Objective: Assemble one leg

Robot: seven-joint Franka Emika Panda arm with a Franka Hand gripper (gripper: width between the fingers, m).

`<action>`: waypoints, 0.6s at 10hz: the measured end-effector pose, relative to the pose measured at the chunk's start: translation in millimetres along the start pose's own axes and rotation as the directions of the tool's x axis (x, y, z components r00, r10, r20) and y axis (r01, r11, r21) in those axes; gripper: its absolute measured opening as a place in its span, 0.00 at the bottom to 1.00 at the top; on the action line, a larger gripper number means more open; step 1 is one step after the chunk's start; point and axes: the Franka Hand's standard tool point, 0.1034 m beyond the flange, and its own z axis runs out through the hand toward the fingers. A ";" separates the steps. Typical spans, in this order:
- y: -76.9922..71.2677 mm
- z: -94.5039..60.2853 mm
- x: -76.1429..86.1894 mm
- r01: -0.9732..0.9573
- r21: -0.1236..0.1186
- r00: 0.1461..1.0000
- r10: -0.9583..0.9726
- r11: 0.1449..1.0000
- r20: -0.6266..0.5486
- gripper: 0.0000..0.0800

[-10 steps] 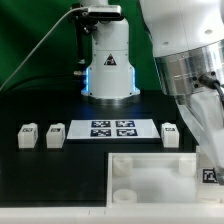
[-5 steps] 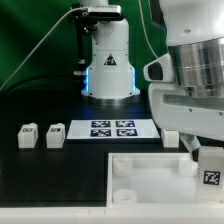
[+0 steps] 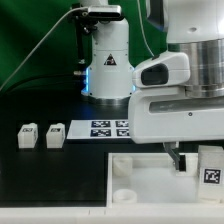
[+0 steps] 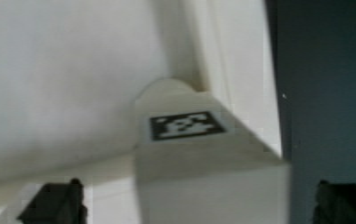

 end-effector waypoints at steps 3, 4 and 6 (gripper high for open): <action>-0.2 1.4 -0.2 -0.044 0.003 0.999 0.044 0.999 -0.003 0.76; -0.9 1.5 -0.4 -0.080 0.005 0.997 0.080 0.997 -0.002 0.54; 1.8 2.3 -1.3 -0.314 0.008 0.949 0.314 0.949 0.004 0.37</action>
Offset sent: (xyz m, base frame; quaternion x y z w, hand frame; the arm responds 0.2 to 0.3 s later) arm 0.0000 0.0000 0.0000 0.0000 0.0000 0.0000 1.0000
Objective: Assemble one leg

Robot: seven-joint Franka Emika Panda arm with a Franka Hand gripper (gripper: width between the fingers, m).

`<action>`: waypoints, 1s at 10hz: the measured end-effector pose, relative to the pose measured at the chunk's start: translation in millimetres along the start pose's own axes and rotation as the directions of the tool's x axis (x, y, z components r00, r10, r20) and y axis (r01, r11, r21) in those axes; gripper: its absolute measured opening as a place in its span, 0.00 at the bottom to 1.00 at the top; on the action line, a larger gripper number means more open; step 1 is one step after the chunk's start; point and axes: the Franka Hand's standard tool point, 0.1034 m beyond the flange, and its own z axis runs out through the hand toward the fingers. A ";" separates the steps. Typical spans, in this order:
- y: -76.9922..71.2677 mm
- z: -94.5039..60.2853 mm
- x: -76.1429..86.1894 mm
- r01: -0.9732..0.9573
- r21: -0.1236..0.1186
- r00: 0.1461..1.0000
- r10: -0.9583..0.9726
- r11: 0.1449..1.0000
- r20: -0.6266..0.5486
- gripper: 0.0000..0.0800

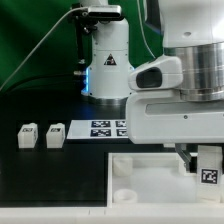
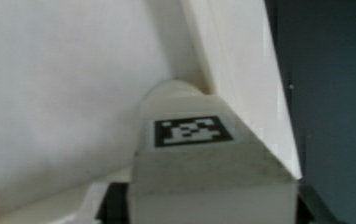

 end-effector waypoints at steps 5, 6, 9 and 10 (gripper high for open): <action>3.9 1.4 -2.1 -0.767 0.022 0.641 0.766 0.641 0.044 0.37; 5.0 2.0 -3.6 -0.892 0.043 0.452 0.889 0.450 0.077 0.37; 3.7 2.8 -4.9 -0.941 0.049 0.337 0.937 0.334 0.094 0.37; 3.8 3.2 -5.1 -0.931 0.051 0.364 0.927 0.361 0.093 0.50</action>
Offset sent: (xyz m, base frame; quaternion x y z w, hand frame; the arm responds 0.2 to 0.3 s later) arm -0.0032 -0.0049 -0.0010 0.0104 0.0191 0.4742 0.8802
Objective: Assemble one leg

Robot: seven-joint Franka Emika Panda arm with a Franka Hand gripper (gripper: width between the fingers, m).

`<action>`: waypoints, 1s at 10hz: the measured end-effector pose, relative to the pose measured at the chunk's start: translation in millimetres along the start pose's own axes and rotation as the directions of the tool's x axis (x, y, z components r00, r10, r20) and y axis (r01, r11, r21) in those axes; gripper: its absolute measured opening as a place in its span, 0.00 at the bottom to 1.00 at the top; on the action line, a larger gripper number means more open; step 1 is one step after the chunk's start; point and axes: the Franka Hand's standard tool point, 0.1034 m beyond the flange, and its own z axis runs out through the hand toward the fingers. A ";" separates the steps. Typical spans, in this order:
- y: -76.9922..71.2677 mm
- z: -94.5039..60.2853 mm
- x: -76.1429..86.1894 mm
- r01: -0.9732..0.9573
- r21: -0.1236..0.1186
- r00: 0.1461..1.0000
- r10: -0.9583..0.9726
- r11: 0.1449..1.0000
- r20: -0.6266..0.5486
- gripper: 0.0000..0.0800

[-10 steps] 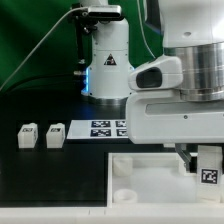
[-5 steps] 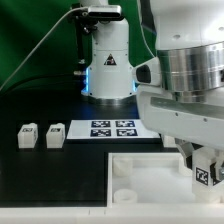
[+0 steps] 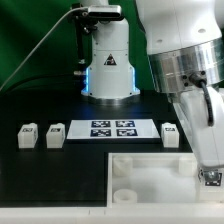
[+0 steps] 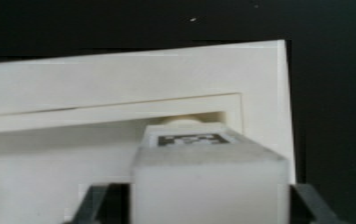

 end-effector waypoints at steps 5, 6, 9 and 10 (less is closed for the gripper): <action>1.5 1.3 -7.8 0.525 -0.032 0.851 -0.525 0.851 -0.018 0.81; 1.4 1.3 -6.8 0.624 -0.034 0.780 -0.625 0.780 -0.015 0.81; -0.2 -1.3 -8.0 0.902 -0.093 0.424 -0.906 0.422 -0.001 0.81; -5.5 -6.6 -7.0 0.978 -0.113 0.180 -0.983 0.176 0.029 0.81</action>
Offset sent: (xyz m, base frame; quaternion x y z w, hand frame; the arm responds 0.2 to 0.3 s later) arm 0.0024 0.0148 0.0121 -0.0536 0.0488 -0.5084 0.8581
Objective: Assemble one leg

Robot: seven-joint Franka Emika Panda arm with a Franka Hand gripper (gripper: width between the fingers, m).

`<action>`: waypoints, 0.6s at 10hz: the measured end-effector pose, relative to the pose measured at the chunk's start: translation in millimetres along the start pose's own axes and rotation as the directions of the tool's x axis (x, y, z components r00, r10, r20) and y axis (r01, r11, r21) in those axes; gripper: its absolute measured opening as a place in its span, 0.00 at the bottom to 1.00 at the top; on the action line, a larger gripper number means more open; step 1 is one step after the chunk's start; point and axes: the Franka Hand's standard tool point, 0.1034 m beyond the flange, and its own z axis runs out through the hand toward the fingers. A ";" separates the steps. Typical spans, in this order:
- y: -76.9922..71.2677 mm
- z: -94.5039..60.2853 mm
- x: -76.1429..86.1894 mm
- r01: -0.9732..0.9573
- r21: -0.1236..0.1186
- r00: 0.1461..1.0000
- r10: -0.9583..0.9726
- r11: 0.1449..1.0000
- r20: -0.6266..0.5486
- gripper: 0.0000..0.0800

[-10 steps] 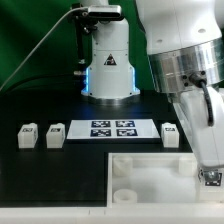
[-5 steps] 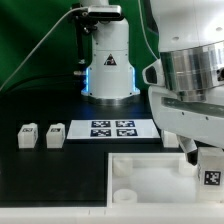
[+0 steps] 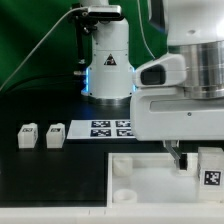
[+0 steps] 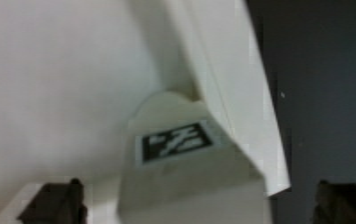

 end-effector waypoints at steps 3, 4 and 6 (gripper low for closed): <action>1.7 0.5 0.3 -0.012 0.002 1.000 0.012 1.000 0.000 0.63; 1.8 0.6 0.3 -0.027 0.003 1.000 0.027 1.000 0.000 0.63; 4.3 1.1 0.2 -0.217 0.002 0.976 0.217 0.976 0.002 0.38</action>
Offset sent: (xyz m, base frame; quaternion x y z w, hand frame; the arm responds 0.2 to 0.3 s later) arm 0.0000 0.0000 0.0000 0.0000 0.0000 0.0000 1.0000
